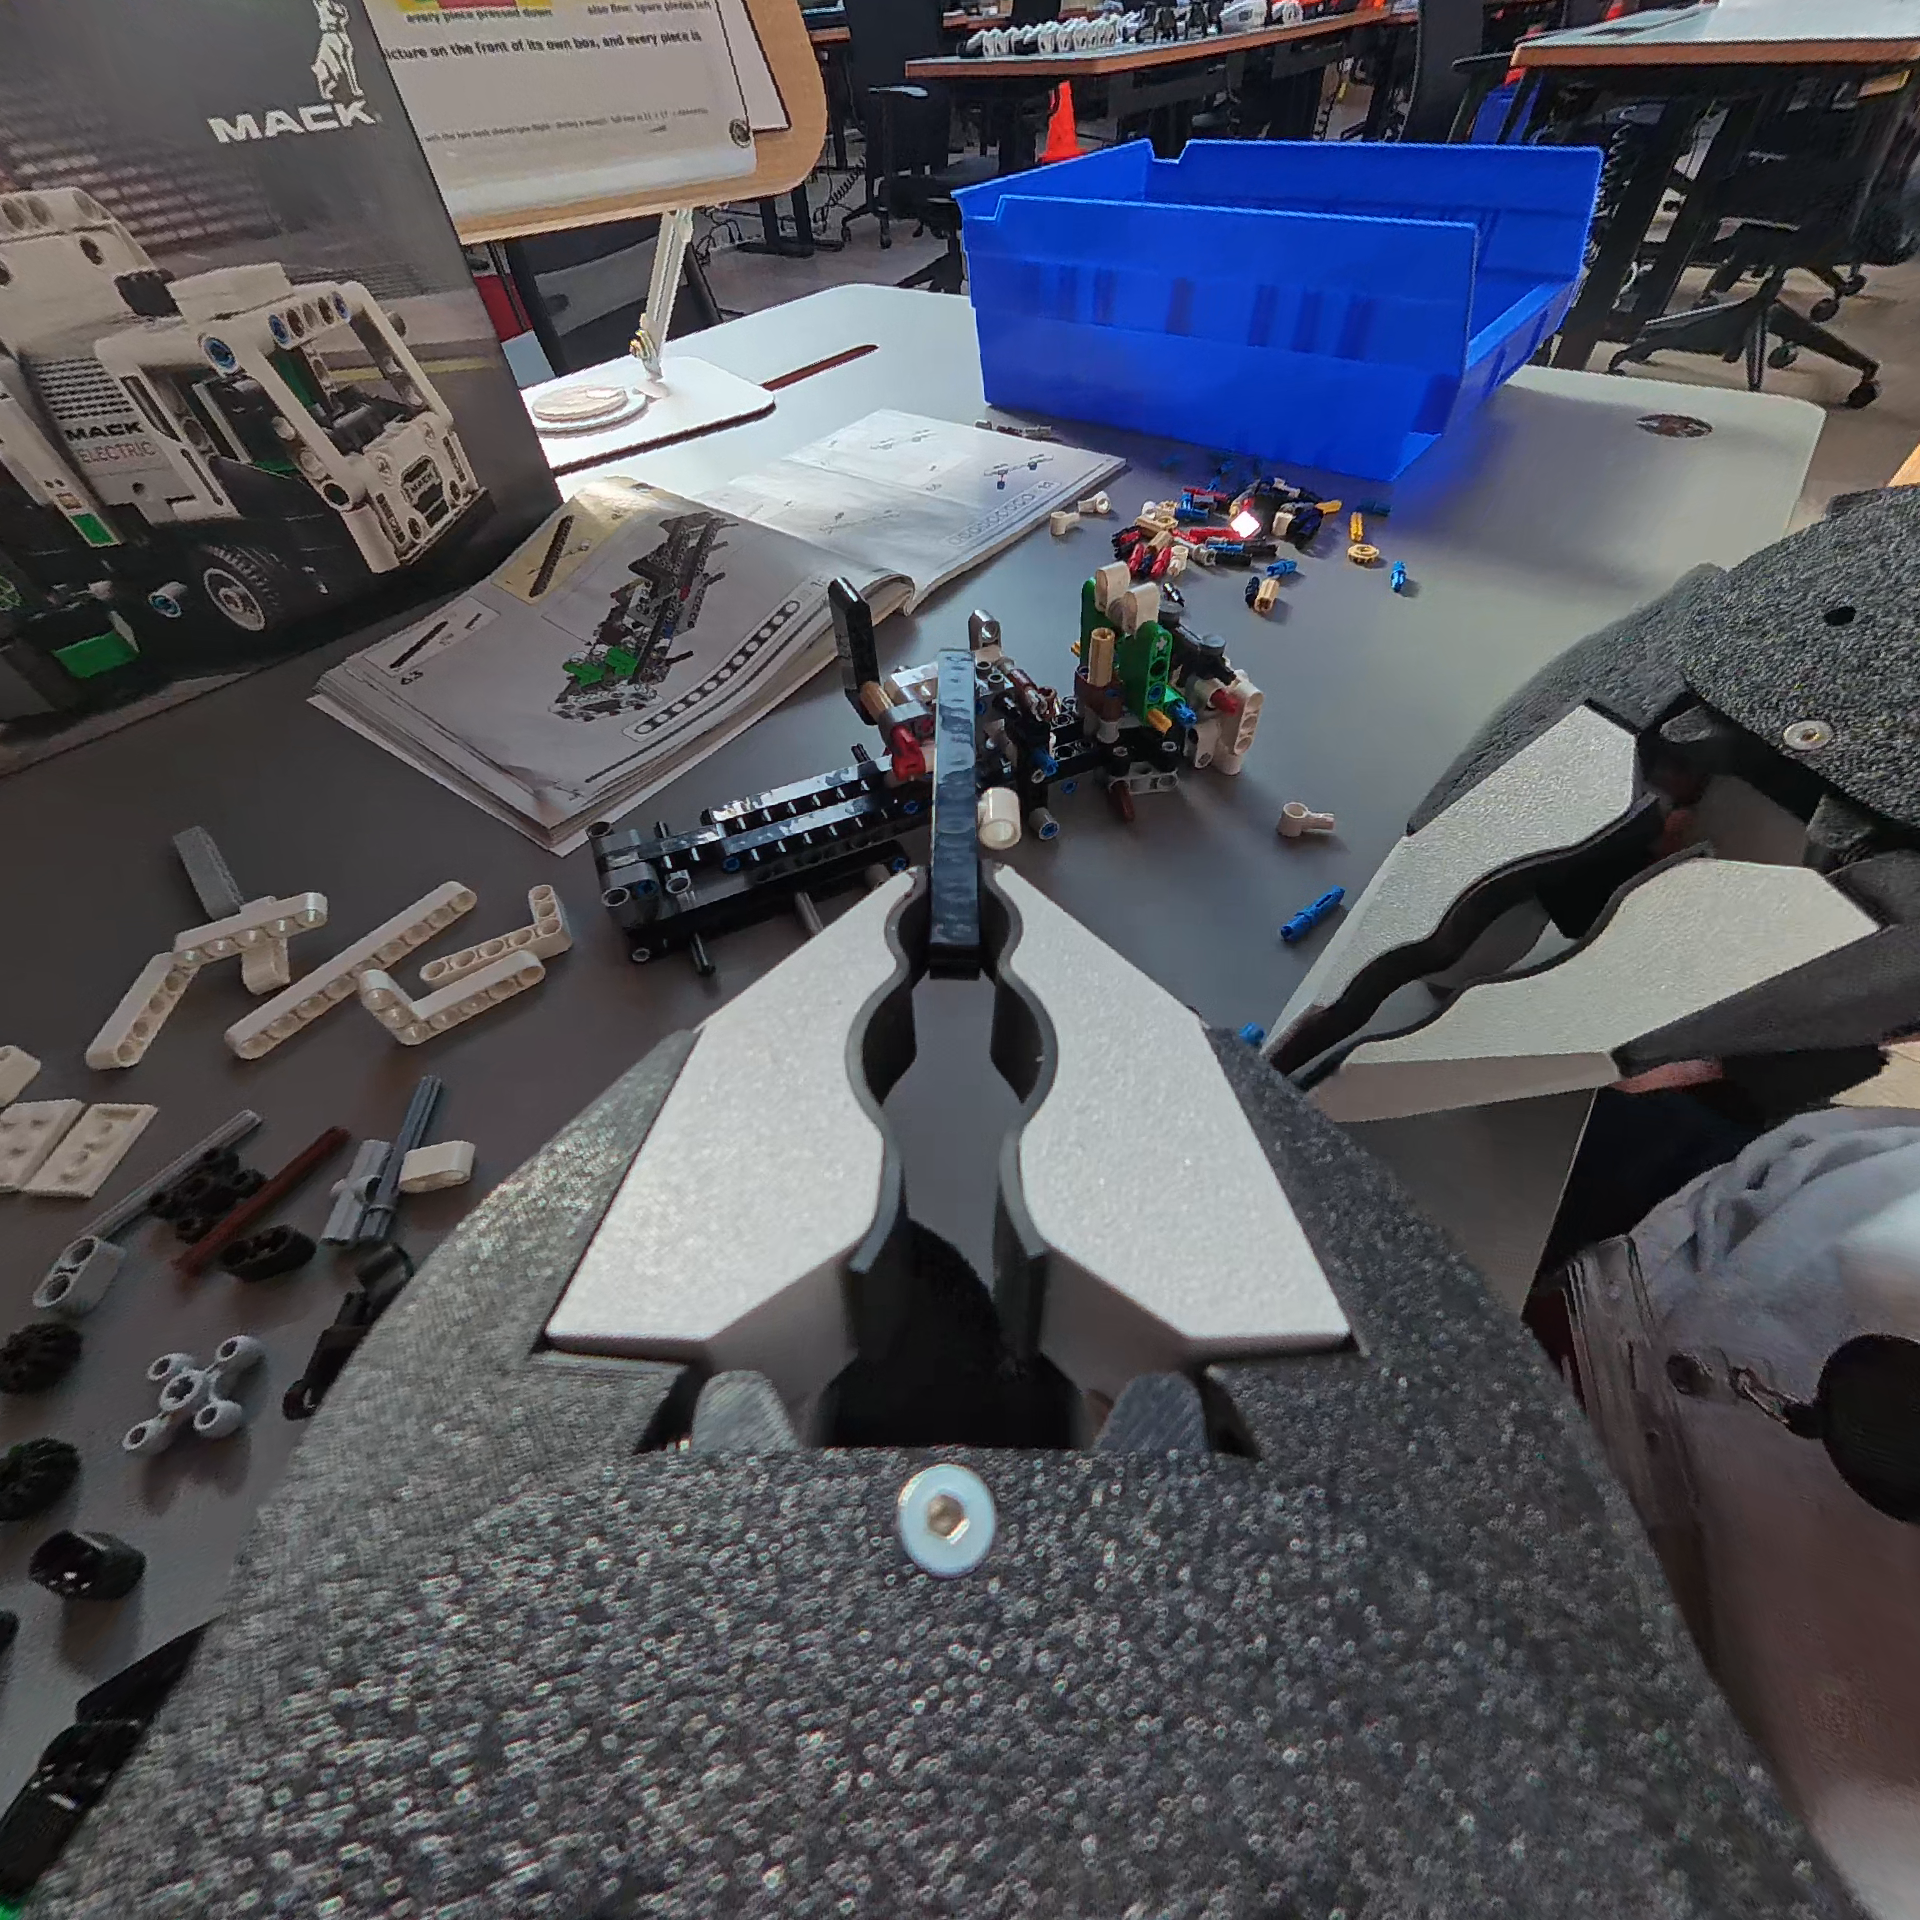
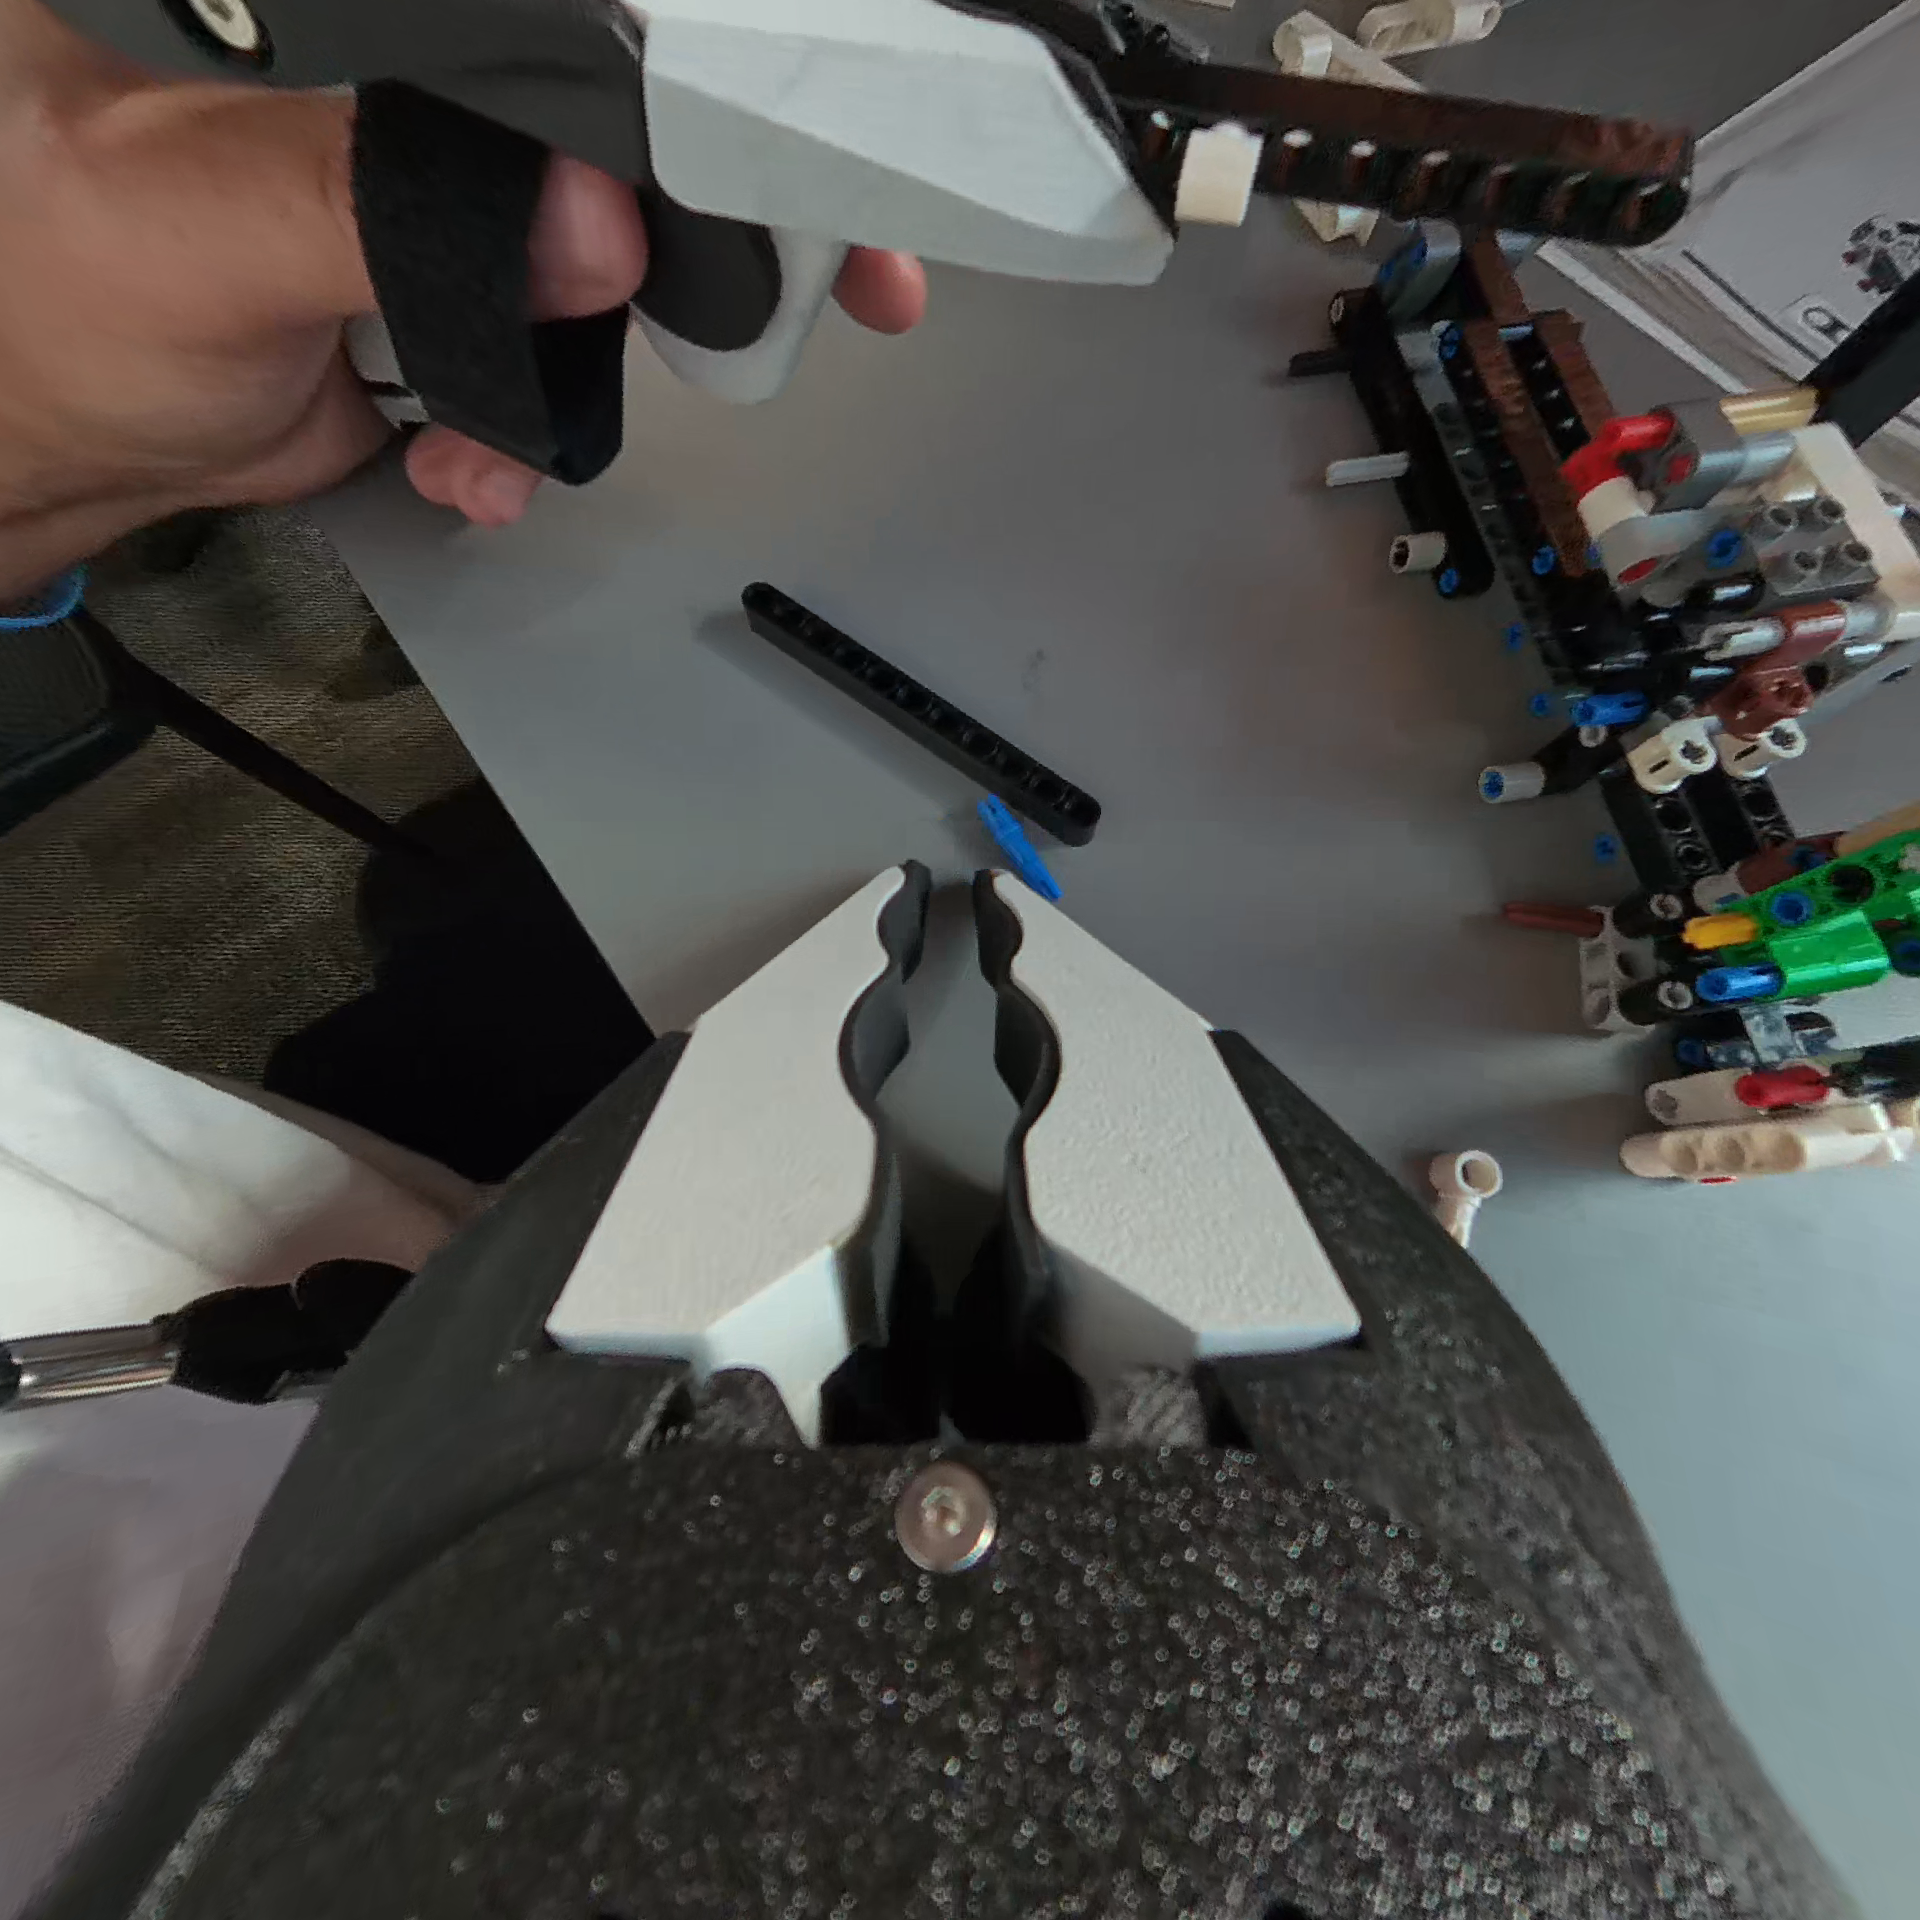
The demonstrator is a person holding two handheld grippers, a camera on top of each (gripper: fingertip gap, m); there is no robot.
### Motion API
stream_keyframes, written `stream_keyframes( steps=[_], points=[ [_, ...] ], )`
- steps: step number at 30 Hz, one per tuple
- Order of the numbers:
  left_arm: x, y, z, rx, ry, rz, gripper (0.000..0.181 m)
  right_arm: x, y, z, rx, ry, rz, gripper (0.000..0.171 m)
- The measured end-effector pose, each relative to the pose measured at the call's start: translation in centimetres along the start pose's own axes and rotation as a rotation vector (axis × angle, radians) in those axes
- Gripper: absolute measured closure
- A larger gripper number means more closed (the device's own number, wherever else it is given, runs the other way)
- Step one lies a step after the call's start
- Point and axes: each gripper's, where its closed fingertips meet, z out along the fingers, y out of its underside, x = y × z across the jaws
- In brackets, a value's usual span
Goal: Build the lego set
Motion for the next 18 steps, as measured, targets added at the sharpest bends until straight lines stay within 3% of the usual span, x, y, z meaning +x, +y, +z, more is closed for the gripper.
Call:
stream_keyframes(
  steps=[3, 18],
  points=[
    [0.0, -0.1, -0.1, 0.010, -0.005, 0.005, 0.175, 0.4, 0.2, -0.2, -0.011, 0.022, -0.006, 0.170],
    [0.0, -0.1, -0.2, 0.014, -0.008, 0.011, 0.175, 1.3, -0.1, 0.1, -0.051, -0.004, 0.065, 0.149]
  ],
)
